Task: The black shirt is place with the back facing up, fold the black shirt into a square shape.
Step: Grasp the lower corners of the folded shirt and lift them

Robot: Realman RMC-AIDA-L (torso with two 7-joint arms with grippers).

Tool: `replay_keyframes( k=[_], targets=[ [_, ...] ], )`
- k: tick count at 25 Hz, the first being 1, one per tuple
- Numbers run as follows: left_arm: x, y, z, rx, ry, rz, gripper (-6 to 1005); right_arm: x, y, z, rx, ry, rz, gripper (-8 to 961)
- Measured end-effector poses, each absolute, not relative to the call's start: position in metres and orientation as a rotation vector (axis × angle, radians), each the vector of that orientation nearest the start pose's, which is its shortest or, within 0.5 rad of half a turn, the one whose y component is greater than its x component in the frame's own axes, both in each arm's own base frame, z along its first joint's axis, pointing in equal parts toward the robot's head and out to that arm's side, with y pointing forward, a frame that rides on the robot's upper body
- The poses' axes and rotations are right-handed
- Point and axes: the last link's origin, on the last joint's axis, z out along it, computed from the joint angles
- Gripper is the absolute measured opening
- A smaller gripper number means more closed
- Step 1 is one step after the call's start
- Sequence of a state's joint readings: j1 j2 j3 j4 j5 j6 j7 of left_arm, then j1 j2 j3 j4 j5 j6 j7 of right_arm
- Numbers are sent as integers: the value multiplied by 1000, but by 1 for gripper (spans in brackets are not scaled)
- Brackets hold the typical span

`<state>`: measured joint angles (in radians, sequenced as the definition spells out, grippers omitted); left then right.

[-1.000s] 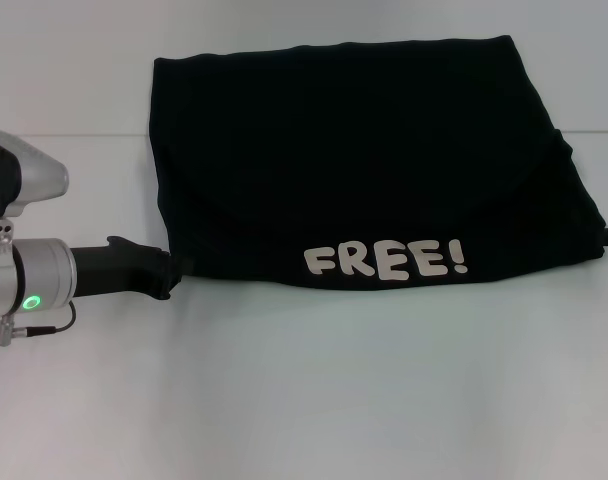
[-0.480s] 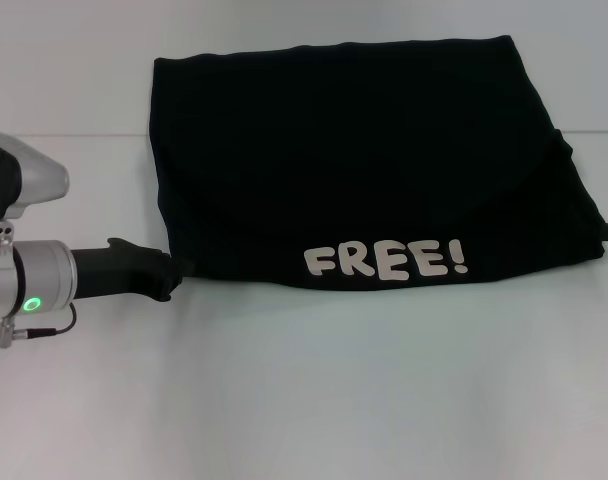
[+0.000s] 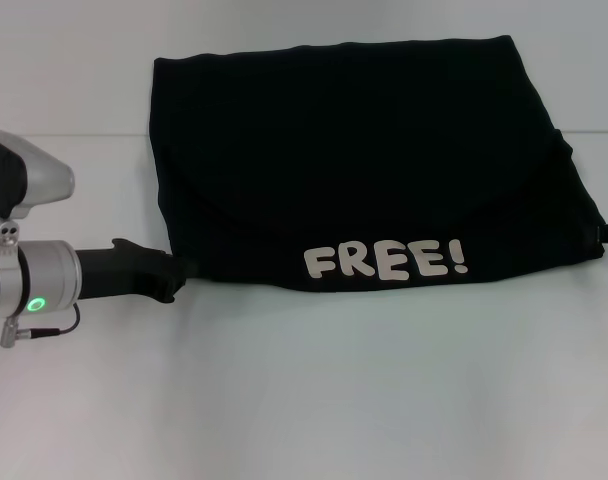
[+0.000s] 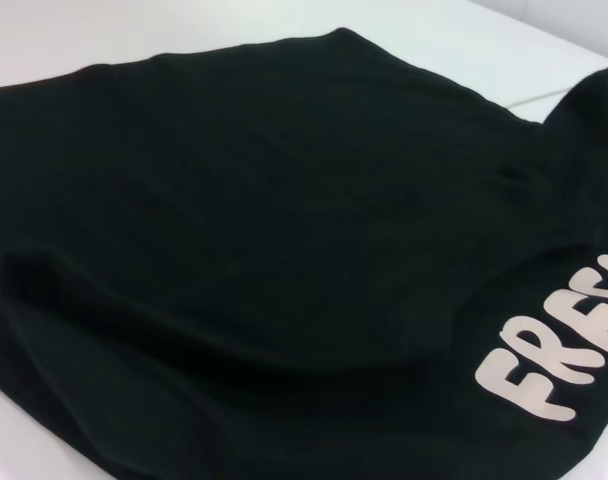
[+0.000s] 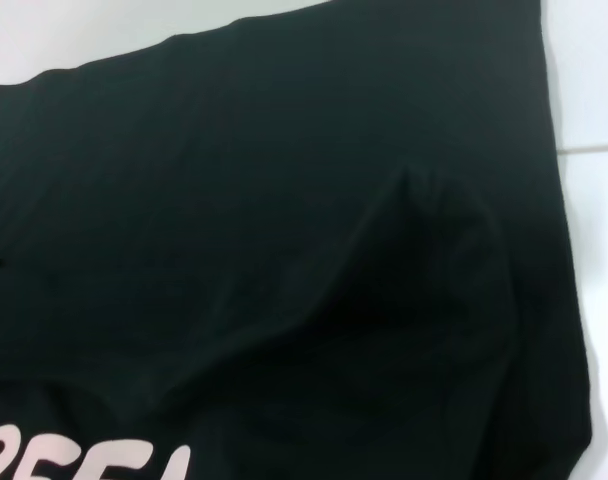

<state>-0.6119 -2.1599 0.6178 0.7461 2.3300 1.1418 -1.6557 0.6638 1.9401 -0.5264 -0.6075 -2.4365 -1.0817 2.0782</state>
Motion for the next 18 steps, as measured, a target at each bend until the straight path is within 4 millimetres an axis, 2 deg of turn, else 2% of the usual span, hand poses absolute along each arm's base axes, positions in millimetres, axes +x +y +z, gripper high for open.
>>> replay_keyframes(
  k=[8,18],
  targets=[
    [-284,379,-14,-2447,-881,-244,-2,331,410,69,-2056,1326,223,477],
    [-284,379,-13,-2442,-895,-247,-1,336,410,51,-2046,1349,198,429]
  ],
)
